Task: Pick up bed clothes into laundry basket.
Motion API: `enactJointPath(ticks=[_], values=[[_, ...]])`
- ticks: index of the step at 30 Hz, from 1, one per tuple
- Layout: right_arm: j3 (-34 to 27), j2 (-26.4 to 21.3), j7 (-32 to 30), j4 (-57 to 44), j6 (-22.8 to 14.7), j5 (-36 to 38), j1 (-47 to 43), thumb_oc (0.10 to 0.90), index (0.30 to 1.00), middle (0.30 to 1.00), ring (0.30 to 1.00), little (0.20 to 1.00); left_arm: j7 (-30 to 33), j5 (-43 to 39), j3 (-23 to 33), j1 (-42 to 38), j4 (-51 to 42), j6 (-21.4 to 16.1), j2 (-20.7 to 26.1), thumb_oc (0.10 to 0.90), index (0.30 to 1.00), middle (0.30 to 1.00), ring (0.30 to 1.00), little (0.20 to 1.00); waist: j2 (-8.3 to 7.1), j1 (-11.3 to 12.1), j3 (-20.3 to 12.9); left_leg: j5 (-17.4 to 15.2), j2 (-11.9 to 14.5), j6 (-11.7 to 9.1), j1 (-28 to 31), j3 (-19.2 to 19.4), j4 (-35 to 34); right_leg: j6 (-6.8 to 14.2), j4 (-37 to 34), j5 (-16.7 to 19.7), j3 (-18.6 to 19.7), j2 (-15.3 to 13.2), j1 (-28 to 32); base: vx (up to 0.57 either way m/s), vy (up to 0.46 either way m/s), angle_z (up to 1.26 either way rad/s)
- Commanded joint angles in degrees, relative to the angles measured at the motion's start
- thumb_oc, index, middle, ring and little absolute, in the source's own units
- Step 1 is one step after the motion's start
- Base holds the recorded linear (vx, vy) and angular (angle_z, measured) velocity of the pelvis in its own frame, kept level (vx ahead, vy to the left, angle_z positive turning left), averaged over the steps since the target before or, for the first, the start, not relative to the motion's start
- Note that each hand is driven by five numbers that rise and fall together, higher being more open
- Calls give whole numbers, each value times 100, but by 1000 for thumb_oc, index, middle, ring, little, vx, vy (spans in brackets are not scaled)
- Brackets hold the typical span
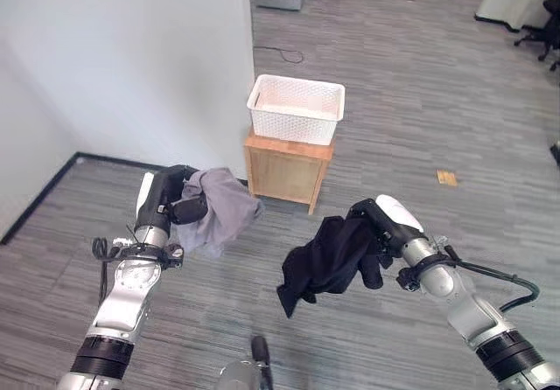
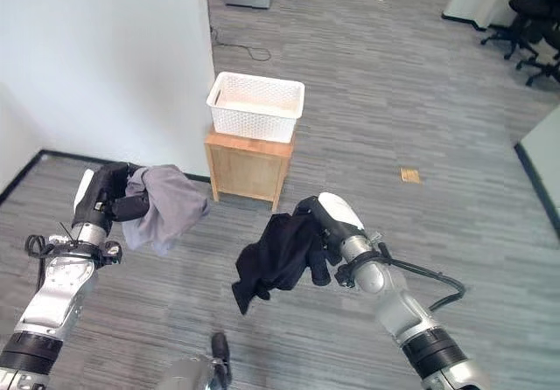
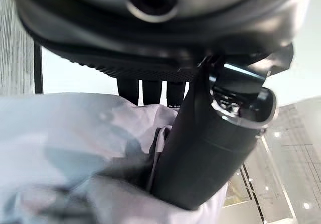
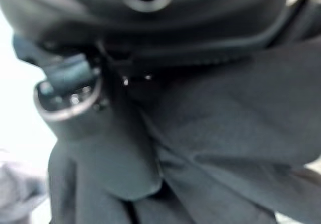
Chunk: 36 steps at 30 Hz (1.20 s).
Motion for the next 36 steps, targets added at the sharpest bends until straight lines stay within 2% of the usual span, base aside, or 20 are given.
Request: enactJointPath(ticks=[1, 2, 3, 4, 6, 9, 11, 13, 17, 19, 20, 21, 23, 24, 25, 28, 29, 30, 31, 36], values=[[-490, -218, -398, -200, -379, -92, -763, 400, 300, 300, 300, 300, -50, 1, -569, -607, -597, -571, 145, 400, 300, 300, 300, 300, 158, -112, -612, 737, 196, -257, -43, -43, -824, 456, 2855, 1043, -28, 435, -847, 202, 151, -1], [-491, -227, -397, -203, -377, -91, -771, 400, 300, 300, 300, 300, -50, 0, -567, -622, -587, -575, 137, 400, 300, 300, 300, 300, 155, -103, -620, 734, 185, -239, -76, -32, -824, 456, 2969, 1002, -13, 409, -935, 277, 81, 32], [-554, -91, -462, -293, -386, -79, -739, 400, 300, 300, 300, 300, 61, 27, -671, -790, -542, -551, 120, 400, 300, 300, 300, 300, 487, -440, -405, 757, 626, -277, 233, -111, -824, 456, 4901, 1123, -126, 962, -2097, 278, 15, 57], [-622, -69, -490, -316, -391, -64, -699, 400, 300, 300, 300, 300, 75, 75, -734, -896, -495, -522, 79, 400, 300, 300, 300, 300, 550, -607, -378, 720, 649, -265, 279, -222, -824, 456, 5635, 940, -303, 1155, -2747, 397, 5, 67], [-802, -73, -540, -435, -411, -47, -497, 400, 300, 300, 300, 300, 55, 180, -735, -921, -494, -508, 41, 400, 300, 300, 300, 300, 599, -835, -320, 659, 571, -272, 474, -424, -824, 456, 5901, 677, -552, 1272, -3373, 363, -3, 74], [-928, -103, -533, -615, -449, -23, -272, 400, 300, 300, 300, 300, 10, 166, -763, -939, -514, -552, -26, 400, 300, 300, 300, 300, 574, -1068, -246, 395, 362, -277, 761, -564, -824, 275, 4635, 413, -112, 792, -3640, 441, 29, 80], [-972, -115, -519, -563, -433, 18, -170, 400, 300, 300, 300, 300, -34, 151, -792, -916, -465, -577, -90, 400, 300, 300, 300, 300, 440, -1098, -239, 91, 226, -393, 1072, -587, -824, -152, 1993, 245, -86, 286, -2985, 540, -193, 73], [-1017, -88, -545, -519, -405, 39, -76, 400, 300, 300, 300, 300, -48, 164, -744, -880, -429, -598, -129, 400, 300, 300, 300, 300, 327, -1073, -312, -233, 256, -585, 1424, -629, -824, -113, -230, 702, -244, -52, -2709, 615, -304, 53], [-1036, -94, -466, -508, -358, -138, 21, 400, 300, 300, 300, 300, -24, 295, -667, -778, -294, -685, -177, 400, 300, 300, 300, 300, 239, -1088, -512, -531, 314, -730, 2022, -772, -822, 64, -1041, 1165, 89, -222, -2604, 481, -233, 3], [-981, -87, -453, -455, -369, -137, 5, 400, 300, 300, 300, 300, 26, 341, -690, -740, -244, -680, -200, 400, 300, 300, 300, 300, 221, -1128, -560, -539, 456, -835, 1966, -776, -145, -27, -1063, 1212, 286, -155, -2450, 452, -286, 17], [-950, -118, -415, -440, -388, -44, -76, 400, 300, 300, 300, 300, 24, 312, -662, -766, -222, -680, -214, 400, 300, 300, 300, 300, 219, -1159, -578, -222, 805, -959, 1703, -801, 860, -158, -1082, 1229, 323, -38, -2230, 307, -529, 24], [-1010, -174, -473, -557, -339, 32, -5, 400, 300, 300, 300, 300, 48, 137, -692, -798, -227, -640, -313, 400, 300, 300, 300, 300, 197, -1130, -415, 403, 1354, -976, 587, -1195, 3183, -556, -1083, 1111, 170, 167, -1895, 413, -696, 21], [-1082, -276, -593, -587, -380, 101, 11, 400, 300, 300, 300, 300, 67, 89, -681, -799, -254, -604, -349, 400, 300, 300, 300, 300, 206, -1038, -200, 453, 1541, -973, -131, -1432, 4488, -773, -1083, 749, 46, 400, -1382, 351, -468, 34], [-1082, -279, -593, -586, -381, 102, 10, 400, 300, 300, 300, 300, 67, 89, -681, -801, -253, -604, -351, 400, 300, 300, 300, 300, 220, -1045, -198, 444, 1554, -976, -143, -1448, 4507, -775, -1083, 748, 38, 413, -1380, 286, -194, 15], [-1114, -319, -599, -591, -359, 108, 3, 400, 300, 300, 300, 300, 93, 57, -689, -826, -258, -605, -351, 400, 300, 300, 300, 300, 198, -998, -113, 379, 1561, -973, -379, -1322, 4471, -794, -1083, 690, 25, 405, -1239, 318, -89, -34], [-1118, -452, -601, -604, -436, 194, -113, 400, 300, 300, 300, 300, 97, 113, -718, -1024, -149, -641, -334, 400, 300, 300, 300, 300, 226, -872, -173, 106, 976, -891, -694, -715, 2438, -629, -1083, 465, 41, 345, -987, 399, 44, -16], [-1108, -514, -594, -605, -454, 166, -141, 400, 300, 300, 300, 300, 100, 128, -725, -1054, -122, -663, -353, 400, 300, 300, 300, 300, 207, -844, -220, 220, 694, -848, -491, -484, 1528, -539, -1083, 386, 57, 262, -901, 319, 113, -19], [-1108, -514, -594, -605, -455, 166, -141, 400, 300, 300, 300, 300, 100, 128, -725, -1055, -122, -664, -353, 400, 300, 300, 300, 300, 199, -841, -213, 234, 679, -845, -467, -474, 1499, -536, -1083, 385, 60, 250, -893, 381, 158, -25], [-1106, -653, -643, -642, -477, 103, -243, 400, 300, 300, 300, 300, 142, 143, -769, -1140, -82, -680, -388, 400, 300, 300, 300, 300, 349, -840, -323, 776, 473, -925, -329, -151, 178, -465, -1083, 211, -12, 344, -698, 334, 127, -11], [-1331, -816, -723, -914, -517, 130, -449, 400, 300, 300, 300, 300, 115, 214, -862, -1169, -150, -683, -417, 400, 300, 300, 300, 300, 447, -894, -589, 978, 386, -817, 39, 316, -653, -393, -1083, -30, -228, 400, -361, 356, 103, 9]])
